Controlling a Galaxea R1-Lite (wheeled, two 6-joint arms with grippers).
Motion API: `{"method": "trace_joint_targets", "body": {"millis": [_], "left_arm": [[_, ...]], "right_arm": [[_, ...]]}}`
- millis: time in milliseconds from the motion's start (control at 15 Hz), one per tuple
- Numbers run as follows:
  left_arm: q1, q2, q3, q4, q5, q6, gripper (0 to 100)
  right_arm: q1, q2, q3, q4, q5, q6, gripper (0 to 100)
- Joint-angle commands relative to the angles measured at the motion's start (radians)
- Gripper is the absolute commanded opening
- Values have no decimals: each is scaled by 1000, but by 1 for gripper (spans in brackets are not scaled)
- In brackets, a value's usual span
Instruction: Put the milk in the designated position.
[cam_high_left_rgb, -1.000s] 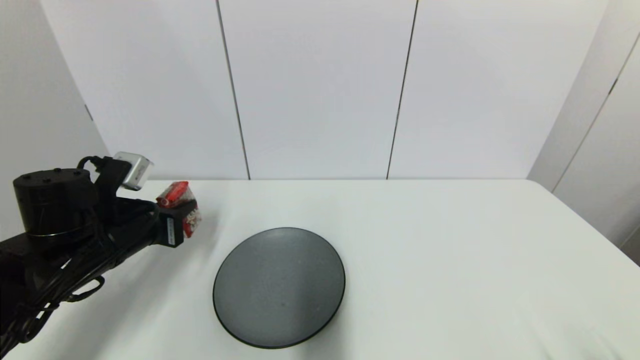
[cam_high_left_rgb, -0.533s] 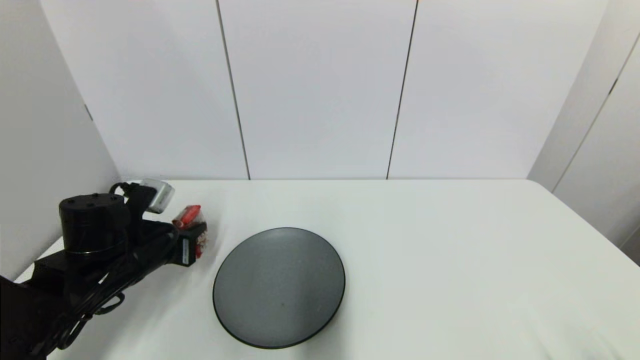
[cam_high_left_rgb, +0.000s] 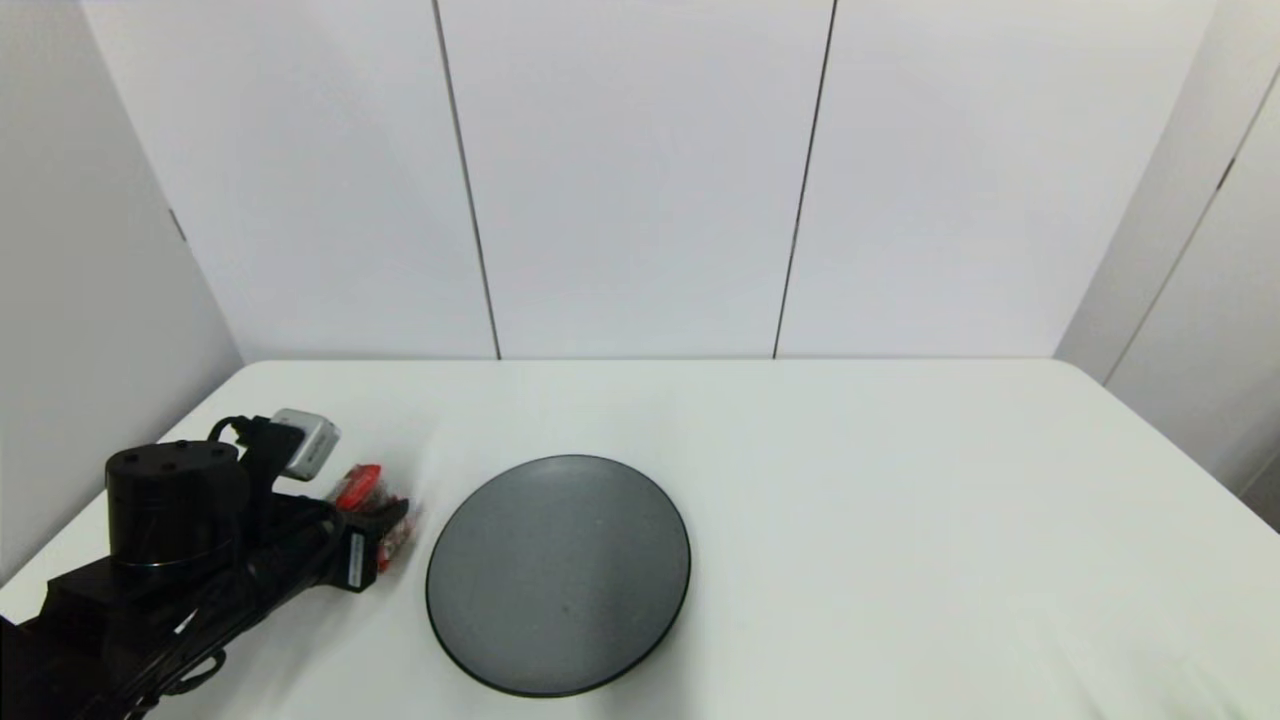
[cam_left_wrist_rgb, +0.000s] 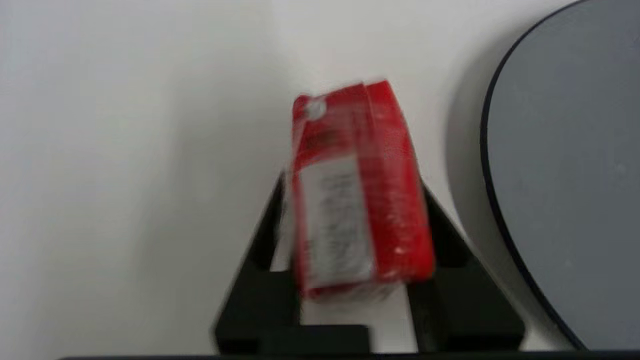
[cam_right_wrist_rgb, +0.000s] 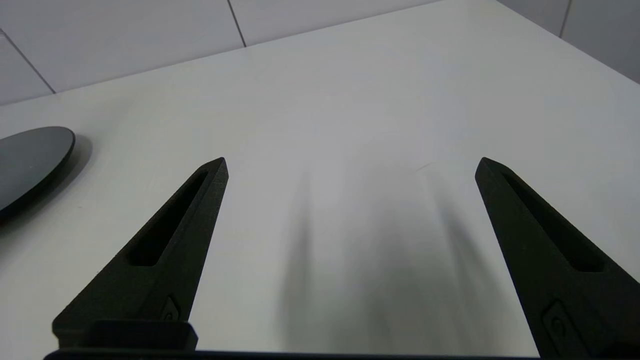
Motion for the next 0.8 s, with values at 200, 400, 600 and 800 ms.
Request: {"method": "trace_joint_targets", "body": {"millis": [200,400,600,800], "left_arm": [[0,-32,-2,-7,1,1,100],[0,-128,-2,9,31,-4,100],[0,-269,-33,101,104,-2,100],[0,-421,-36,124,104,4,100]], "right_arm": [[0,1,0,1,0,1,100],[0,1,2,1,0,1,100],[0,1,2,0,-2,1,100],[0,1,2,0,-2,1,100]]}}
